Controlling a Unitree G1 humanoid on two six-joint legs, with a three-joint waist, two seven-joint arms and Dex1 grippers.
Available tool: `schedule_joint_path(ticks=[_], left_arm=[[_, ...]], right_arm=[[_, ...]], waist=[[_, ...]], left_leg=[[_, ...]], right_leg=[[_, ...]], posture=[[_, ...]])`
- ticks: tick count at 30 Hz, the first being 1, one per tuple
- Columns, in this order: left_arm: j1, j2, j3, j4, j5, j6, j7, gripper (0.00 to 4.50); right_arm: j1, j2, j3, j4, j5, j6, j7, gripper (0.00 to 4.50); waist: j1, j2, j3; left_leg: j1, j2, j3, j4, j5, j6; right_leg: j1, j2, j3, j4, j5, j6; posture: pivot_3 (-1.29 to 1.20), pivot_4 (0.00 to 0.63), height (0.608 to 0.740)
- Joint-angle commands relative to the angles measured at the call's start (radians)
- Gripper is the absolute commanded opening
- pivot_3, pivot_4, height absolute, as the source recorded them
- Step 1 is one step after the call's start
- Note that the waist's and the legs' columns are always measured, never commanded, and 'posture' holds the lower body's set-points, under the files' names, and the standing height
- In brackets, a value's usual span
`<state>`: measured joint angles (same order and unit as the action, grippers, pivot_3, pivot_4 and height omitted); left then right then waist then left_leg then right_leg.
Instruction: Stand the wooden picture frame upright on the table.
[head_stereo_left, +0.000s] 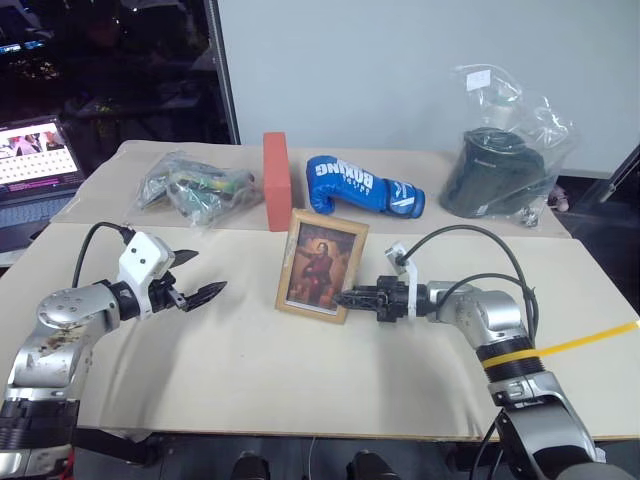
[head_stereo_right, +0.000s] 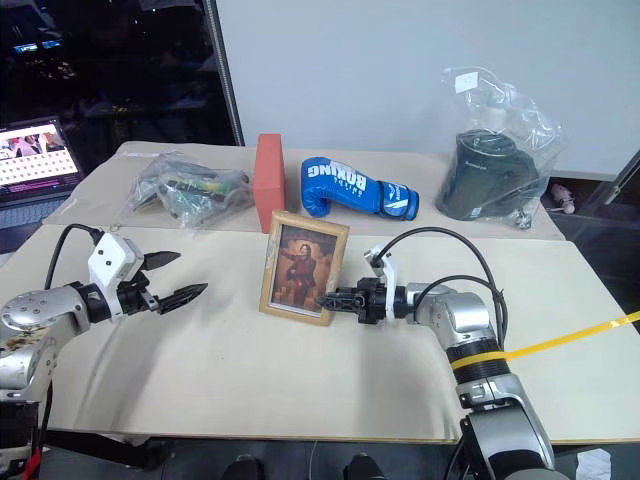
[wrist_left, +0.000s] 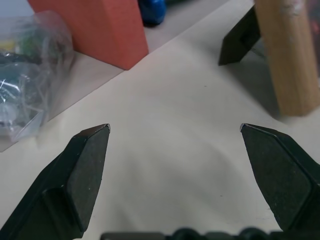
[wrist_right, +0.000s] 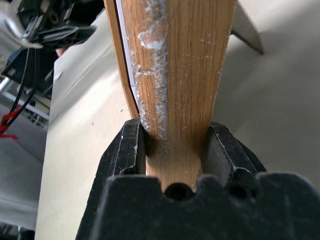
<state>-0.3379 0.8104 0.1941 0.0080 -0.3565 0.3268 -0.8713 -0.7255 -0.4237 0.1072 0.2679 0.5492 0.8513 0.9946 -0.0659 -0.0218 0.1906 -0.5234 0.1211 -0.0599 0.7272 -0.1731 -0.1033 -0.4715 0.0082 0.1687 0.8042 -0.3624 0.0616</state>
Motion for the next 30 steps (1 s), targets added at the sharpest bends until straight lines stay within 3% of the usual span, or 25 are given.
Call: schedule_joint_path(ticks=[1, 3, 4, 10, 15, 17, 19, 23, 27, 30], left_arm=[[-0.024, -0.008, -0.004, 0.001, 0.006, -0.032, -0.005, 4.5], [-0.032, -0.017, -0.01, 0.01, 0.005, -0.03, -0.013, 4.5], [-0.036, -0.019, -0.014, 0.015, 0.007, -0.03, -0.015, 4.5], [-0.049, -0.032, -0.05, 0.048, 0.026, -0.005, -0.01, 4.5], [0.007, -0.049, -0.027, 0.016, 0.02, -0.02, 0.012, 4.5], [0.073, -0.04, 0.004, -0.06, -0.105, 0.118, -0.055, 4.5], [0.128, -0.048, 0.015, -0.134, -0.154, 0.196, -0.041, 4.5], [0.162, -0.089, 0.019, -0.218, -0.174, 0.247, 0.034, 4.5], [0.148, -0.132, 0.008, -0.223, -0.145, 0.235, 0.096, 4.5], [0.136, -0.138, 0.009, -0.22, -0.171, 0.273, 0.102, 4.5]], right_arm=[[0.014, -0.016, -0.014, -0.049, 0.01, 0.058, -0.015, 1.29], [0.017, -0.03, -0.024, -0.076, 0.016, 0.075, -0.019, 2.3], [0.019, -0.036, -0.032, -0.09, 0.024, 0.088, -0.02, 2.44], [0.076, -0.117, -0.141, -0.186, 0.099, 0.183, -0.03, 4.48], [0.213, -0.179, -0.283, -0.325, 0.203, 0.235, -0.036, 4.48], [0.345, -0.273, -0.314, -0.398, 0.175, 0.165, 0.025, 4.48], [0.465, -0.329, -0.365, -0.437, 0.069, -0.036, 0.027, 4.48], [0.548, -0.286, -0.398, -0.459, -0.031, -0.297, -0.044, 4.48], [0.57, -0.243, -0.376, -0.487, -0.047, -0.35, -0.086, 4.48], [0.571, -0.244, -0.351, -0.496, -0.051, -0.353, -0.088, 4.48]], waist=[[0.0, 0.0, 0.0], [-0.001, 0.0, 0.0], [0.001, 0.0, 0.0], [0.001, 0.0, 0.0], [0.005, 0.0, 0.0], [0.004, 0.0, 0.0], [0.007, 0.0, 0.0], [0.0, -0.001, 0.0], [-0.011, -0.001, 0.0], [-0.009, -0.001, 0.0]], left_leg=[[0.0, 0.0, 0.0, 0.0, 0.0, 0.0], [0.0, 0.0, 0.0, 0.0, 0.0, 0.0], [0.0, 0.0, 0.0, 0.0, 0.0, 0.0], [0.0, 0.0, 0.0, 0.0, 0.0, 0.0], [0.0, 0.0, 0.0, -0.001, 0.0, 0.001], [0.0, 0.0, 0.0, -0.001, 0.0, 0.001], [0.0, 0.0, 0.0, -0.001, 0.0, 0.001], [0.003, 0.0, 0.0, 0.0, 0.0, 0.003], [0.014, 0.0, 0.001, 0.001, 0.001, 0.004], [0.013, 0.0, 0.001, 0.001, 0.001, 0.004]], right_leg=[[0.0, 0.0, 0.0, 0.0, 0.0, 0.0], [0.0, 0.0, 0.0, 0.0, 0.0, 0.0], [0.0, 0.0, 0.0, 0.0, 0.0, 0.0], [0.0, 0.0, 0.0, 0.0, 0.0, 0.0], [0.001, 0.0, 0.0, -0.001, 0.0, -0.001], [0.001, 0.0, 0.0, -0.001, 0.001, -0.001], [0.001, 0.0, 0.0, -0.001, 0.0, 0.0], [0.003, 0.0, 0.0, -0.002, 0.0, 0.003], [0.014, 0.0, 0.001, -0.002, 0.001, 0.003], [0.013, 0.0, 0.001, -0.002, 0.001, 0.003]], posture=[[0.0, 0.15, 0.66], [0.0, 0.15, 0.66], [0.0, 0.15, 0.66], [0.0, 0.15, 0.66], [0.0, 0.15, 0.66], [0.0, 0.15, 0.66], [0.0, 0.15, 0.66], [0.0, 0.15, 0.66], [0.0, 0.15, 0.66], [0.0, 0.15, 0.66]])
